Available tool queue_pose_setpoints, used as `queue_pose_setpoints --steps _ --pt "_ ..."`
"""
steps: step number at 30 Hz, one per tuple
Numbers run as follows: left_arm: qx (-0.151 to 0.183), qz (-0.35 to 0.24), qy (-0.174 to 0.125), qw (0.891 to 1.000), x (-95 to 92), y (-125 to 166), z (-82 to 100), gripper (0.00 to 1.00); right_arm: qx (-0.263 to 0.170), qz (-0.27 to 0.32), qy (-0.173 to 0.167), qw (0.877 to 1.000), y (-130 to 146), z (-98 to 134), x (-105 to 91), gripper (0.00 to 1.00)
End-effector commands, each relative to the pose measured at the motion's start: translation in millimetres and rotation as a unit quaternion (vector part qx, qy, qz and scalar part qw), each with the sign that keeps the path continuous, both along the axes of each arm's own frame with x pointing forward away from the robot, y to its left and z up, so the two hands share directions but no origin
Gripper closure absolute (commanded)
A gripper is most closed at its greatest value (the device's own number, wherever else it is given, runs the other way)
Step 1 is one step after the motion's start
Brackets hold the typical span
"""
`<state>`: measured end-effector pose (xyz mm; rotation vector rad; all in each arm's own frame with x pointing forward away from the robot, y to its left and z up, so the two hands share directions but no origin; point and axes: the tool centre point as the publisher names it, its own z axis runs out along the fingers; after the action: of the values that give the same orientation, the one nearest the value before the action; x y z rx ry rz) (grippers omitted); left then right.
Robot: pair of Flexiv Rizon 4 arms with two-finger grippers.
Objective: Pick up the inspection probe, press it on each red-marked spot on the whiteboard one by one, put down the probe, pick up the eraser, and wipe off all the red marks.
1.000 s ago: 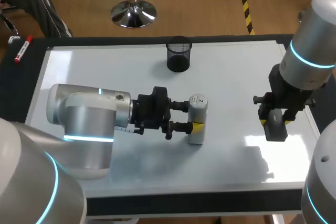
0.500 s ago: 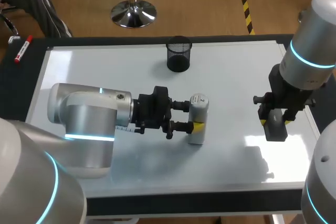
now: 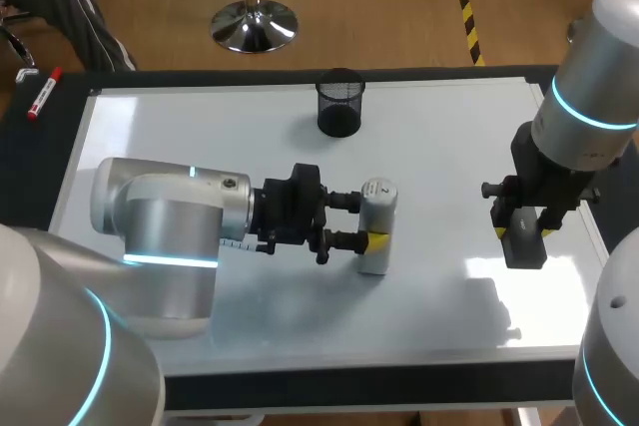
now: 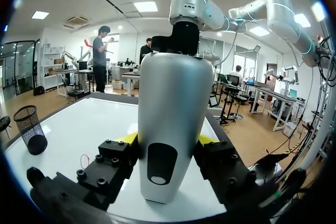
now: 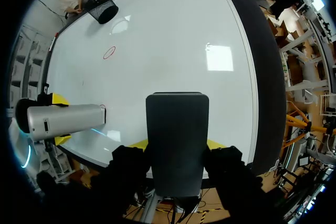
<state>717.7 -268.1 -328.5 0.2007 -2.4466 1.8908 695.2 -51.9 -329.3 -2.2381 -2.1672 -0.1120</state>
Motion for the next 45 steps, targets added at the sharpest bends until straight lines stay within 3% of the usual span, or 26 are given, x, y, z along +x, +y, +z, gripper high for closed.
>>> queue_pose_setpoints --steps 1,25,45 --pt "-0.001 0.003 0.0 1.0 -6.4 0.3 -27.8 1.0 0.002 0.001 0.0 1.0 -1.2 0.2 -0.3 1.0" --pt "0.0 0.004 -0.001 1.0 -6.8 0.5 -27.2 1.0 0.002 0.001 0.0 1.0 -1.2 0.2 -0.3 1.0" --pt "0.003 0.007 -0.019 1.0 -9.0 2.1 1.4 1.0 0.002 0.001 0.0 1.0 -1.2 0.2 -0.3 1.0"
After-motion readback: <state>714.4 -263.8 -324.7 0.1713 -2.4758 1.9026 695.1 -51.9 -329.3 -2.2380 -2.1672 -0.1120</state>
